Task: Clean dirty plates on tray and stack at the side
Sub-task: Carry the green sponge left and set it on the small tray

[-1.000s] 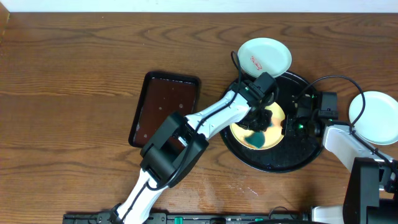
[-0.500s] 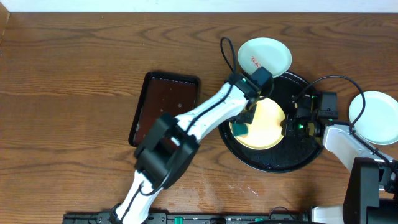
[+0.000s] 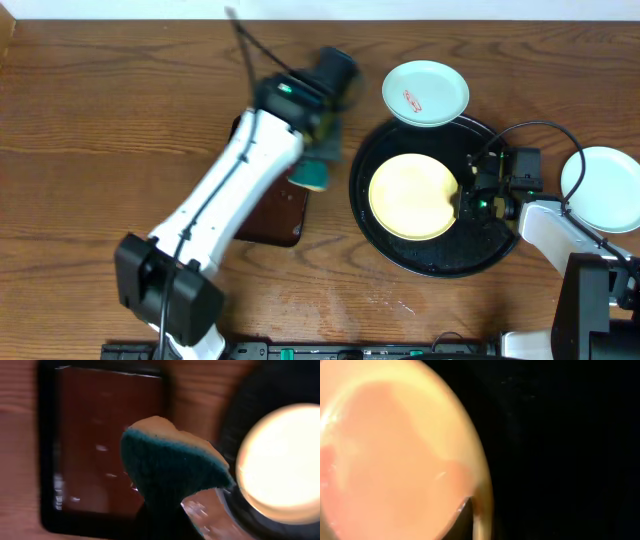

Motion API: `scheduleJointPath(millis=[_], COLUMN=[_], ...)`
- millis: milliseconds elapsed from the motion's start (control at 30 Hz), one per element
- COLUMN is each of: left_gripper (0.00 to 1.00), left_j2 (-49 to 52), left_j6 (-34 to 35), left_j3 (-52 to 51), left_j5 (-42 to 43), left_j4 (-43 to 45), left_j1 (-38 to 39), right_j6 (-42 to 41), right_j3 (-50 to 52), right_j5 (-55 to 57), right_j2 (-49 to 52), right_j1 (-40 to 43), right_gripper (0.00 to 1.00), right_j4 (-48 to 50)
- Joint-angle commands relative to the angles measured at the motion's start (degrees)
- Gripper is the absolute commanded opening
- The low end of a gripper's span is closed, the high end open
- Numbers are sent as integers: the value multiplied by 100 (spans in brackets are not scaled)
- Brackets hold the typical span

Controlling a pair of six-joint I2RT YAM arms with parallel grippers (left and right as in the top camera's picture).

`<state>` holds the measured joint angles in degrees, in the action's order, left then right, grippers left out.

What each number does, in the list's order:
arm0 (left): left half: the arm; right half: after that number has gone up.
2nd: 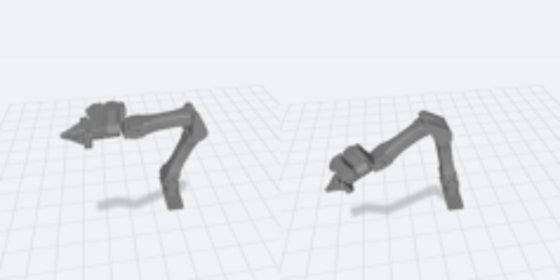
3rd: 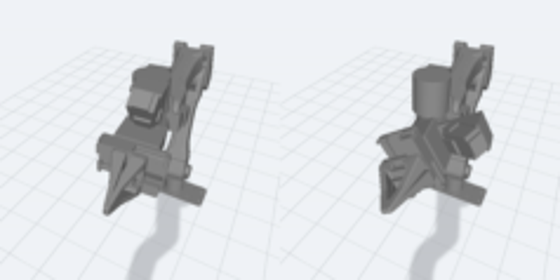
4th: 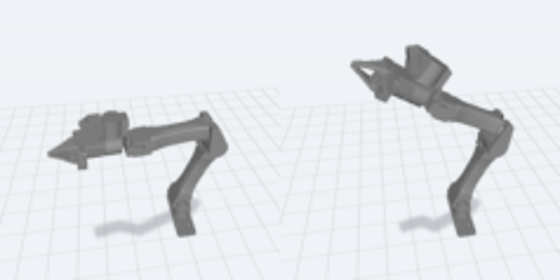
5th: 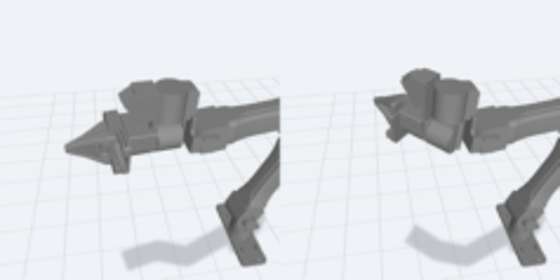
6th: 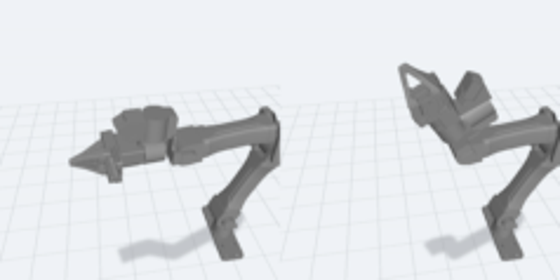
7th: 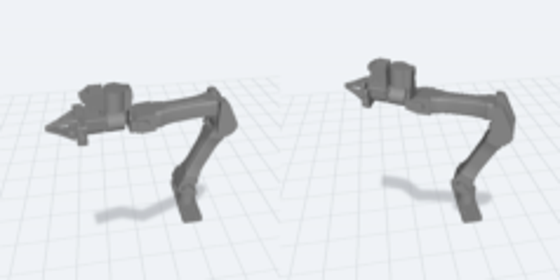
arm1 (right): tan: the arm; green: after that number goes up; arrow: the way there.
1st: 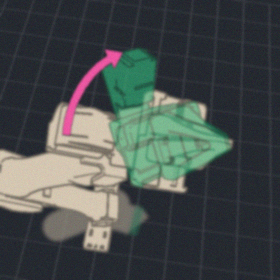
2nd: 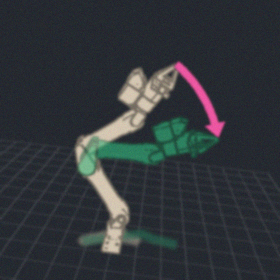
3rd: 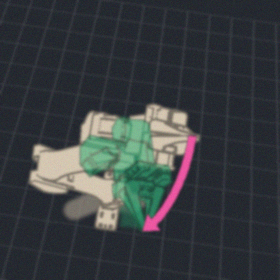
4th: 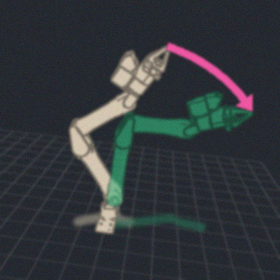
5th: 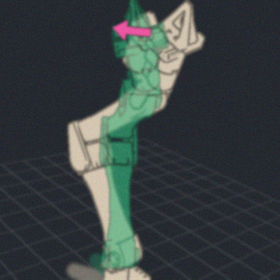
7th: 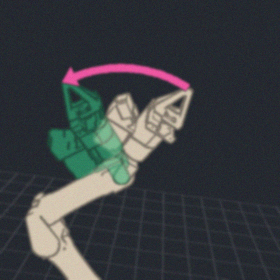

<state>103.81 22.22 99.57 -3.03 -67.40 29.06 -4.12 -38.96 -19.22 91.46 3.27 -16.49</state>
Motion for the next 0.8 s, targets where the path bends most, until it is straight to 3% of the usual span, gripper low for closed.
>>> scheduleJointPath(millis=[0, 133, 300, 367, 600, 767], left_gripper=[8, 9, 15, 17, 44, 50], left_j2=[109, 109, 59, -15, -472, -1003], left_j6=[-212, -466, -474, -509, -507, -507], left_j3=[-697, -1550, -1646, -1646, -1646, -1646], left_j5=[-85, 492, 695, 699, 713, 750], left_j4=[186, 811, 748, 741, 688, 551], left_j1=[-540, -1104, -1493, -1567, -1587, -1587], right_j6=[-9, -11, -26, -249, -527, -522], right_j3=[234, 175, 72, 59, 59, 59], right_j5=[59, -164, -7, 632, 2555, 3276], right_j2=[247, 114, -564, -1054, -2568, -3403], right_j1=[-111, -114, -122, -210, -855, -1405], right_gripper=[1, 1, 1, 1, 1, 1], right_j4=[-179, -352, -704, -898, -1401, -1303])
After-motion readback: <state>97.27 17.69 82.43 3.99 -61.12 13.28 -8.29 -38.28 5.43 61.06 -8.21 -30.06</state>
